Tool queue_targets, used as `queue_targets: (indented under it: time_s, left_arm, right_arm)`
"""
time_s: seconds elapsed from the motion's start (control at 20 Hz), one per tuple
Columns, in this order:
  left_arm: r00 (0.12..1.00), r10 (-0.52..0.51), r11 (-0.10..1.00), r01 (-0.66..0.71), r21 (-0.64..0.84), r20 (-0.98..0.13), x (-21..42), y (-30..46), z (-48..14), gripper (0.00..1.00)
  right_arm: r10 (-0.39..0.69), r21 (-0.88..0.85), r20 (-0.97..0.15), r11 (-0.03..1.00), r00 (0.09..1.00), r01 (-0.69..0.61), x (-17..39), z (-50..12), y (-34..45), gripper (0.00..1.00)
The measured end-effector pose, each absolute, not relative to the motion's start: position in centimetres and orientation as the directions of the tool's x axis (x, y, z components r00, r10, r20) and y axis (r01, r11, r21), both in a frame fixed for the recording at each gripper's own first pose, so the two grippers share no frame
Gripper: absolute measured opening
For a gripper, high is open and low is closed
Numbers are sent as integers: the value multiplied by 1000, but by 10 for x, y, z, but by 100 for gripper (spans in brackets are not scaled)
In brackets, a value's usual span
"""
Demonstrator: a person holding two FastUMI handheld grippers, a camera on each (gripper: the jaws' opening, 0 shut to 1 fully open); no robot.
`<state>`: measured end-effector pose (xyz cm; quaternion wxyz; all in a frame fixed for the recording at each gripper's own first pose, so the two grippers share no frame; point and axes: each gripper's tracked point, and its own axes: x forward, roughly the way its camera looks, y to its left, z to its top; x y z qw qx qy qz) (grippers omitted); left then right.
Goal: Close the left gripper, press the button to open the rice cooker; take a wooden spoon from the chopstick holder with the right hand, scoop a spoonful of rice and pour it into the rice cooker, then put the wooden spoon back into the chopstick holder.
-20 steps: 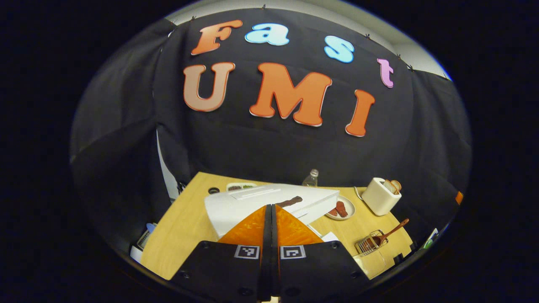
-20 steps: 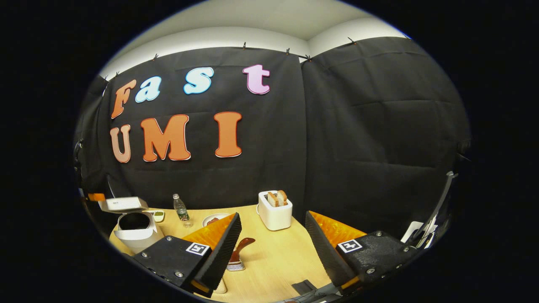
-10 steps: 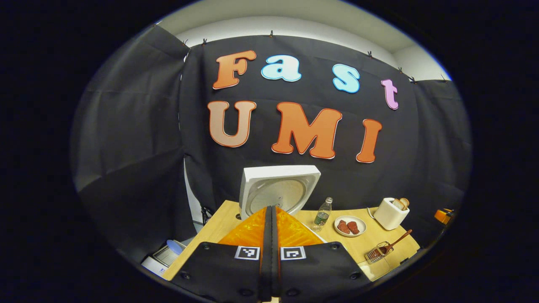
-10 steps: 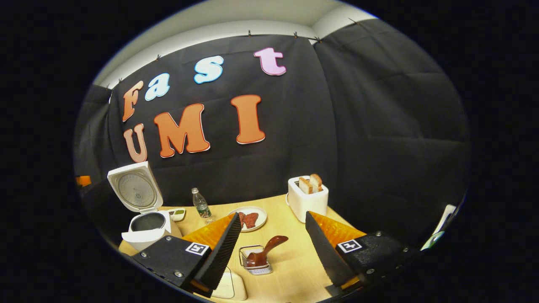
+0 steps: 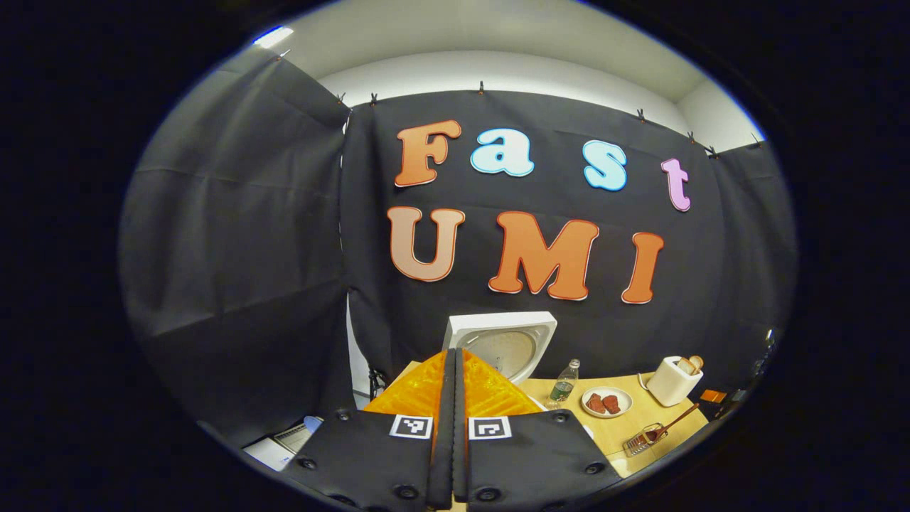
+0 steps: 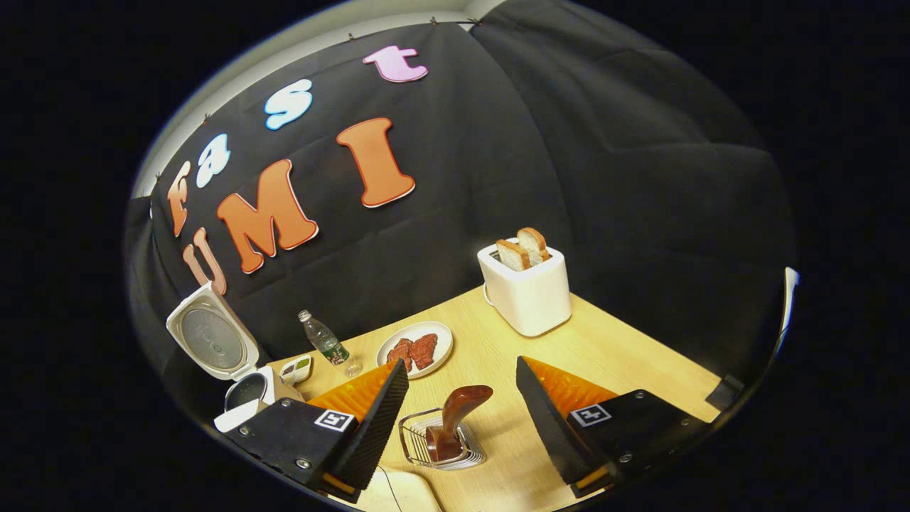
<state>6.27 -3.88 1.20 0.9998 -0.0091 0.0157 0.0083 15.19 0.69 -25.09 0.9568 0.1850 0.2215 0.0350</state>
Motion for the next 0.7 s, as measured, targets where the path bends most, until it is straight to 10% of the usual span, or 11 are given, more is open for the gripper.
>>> queue_targets:
  time_s: [0.35, 0.7]
  left_arm:
    - [996, 85, 996, -85, 11, -9, 47, -29, 13, 53]
    - [992, 119, 992, -118, 37, -35, 46, -29, -4, 51]
  right_arm:
    - [218, 500, -473, 864, 854, 57, 155, -295, 29, 83]
    - [270, 623, -449, 778, 852, 81, 157, -303, 39, 47]
